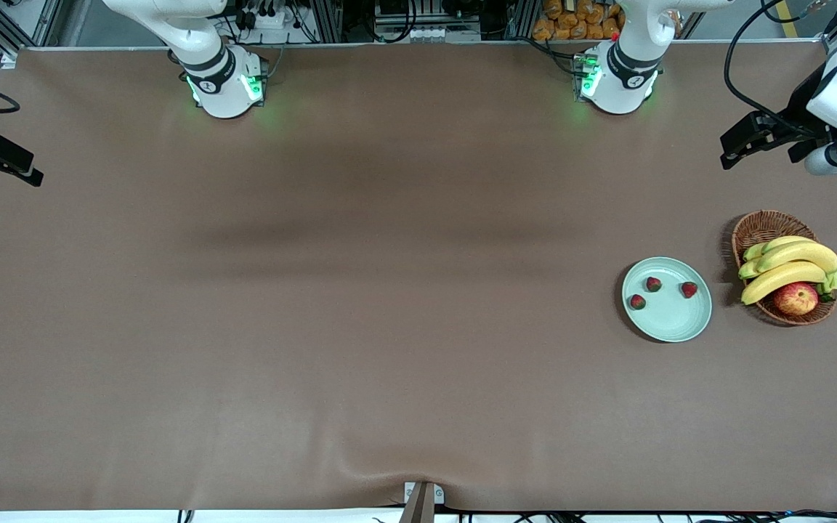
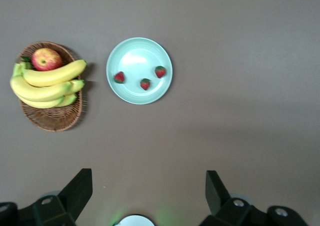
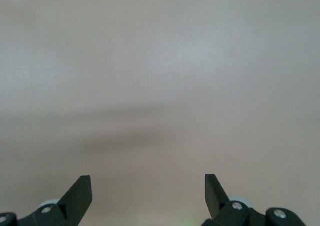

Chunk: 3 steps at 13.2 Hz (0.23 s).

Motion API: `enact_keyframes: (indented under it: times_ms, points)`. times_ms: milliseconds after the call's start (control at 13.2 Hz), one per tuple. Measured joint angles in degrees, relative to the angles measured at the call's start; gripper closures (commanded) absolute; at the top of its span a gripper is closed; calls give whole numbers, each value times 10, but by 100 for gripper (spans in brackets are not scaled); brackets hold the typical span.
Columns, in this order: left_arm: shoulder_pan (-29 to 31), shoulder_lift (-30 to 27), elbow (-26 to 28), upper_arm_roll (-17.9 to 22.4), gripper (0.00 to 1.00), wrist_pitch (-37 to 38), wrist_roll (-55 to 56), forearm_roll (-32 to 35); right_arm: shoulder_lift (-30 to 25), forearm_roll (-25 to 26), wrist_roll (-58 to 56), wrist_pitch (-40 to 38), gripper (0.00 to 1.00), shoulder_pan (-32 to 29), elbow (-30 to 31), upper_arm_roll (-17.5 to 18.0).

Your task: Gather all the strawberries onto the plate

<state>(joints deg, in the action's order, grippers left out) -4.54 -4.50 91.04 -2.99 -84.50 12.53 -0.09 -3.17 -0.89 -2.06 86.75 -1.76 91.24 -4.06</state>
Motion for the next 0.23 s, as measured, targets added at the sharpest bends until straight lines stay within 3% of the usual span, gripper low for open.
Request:
enact_keyframes:
  times_ms: [227]
  points:
    - [0, -3, -1, 9, 0, 0, -34, -4, 1, 0, 0, 0, 0, 0, 0, 1]
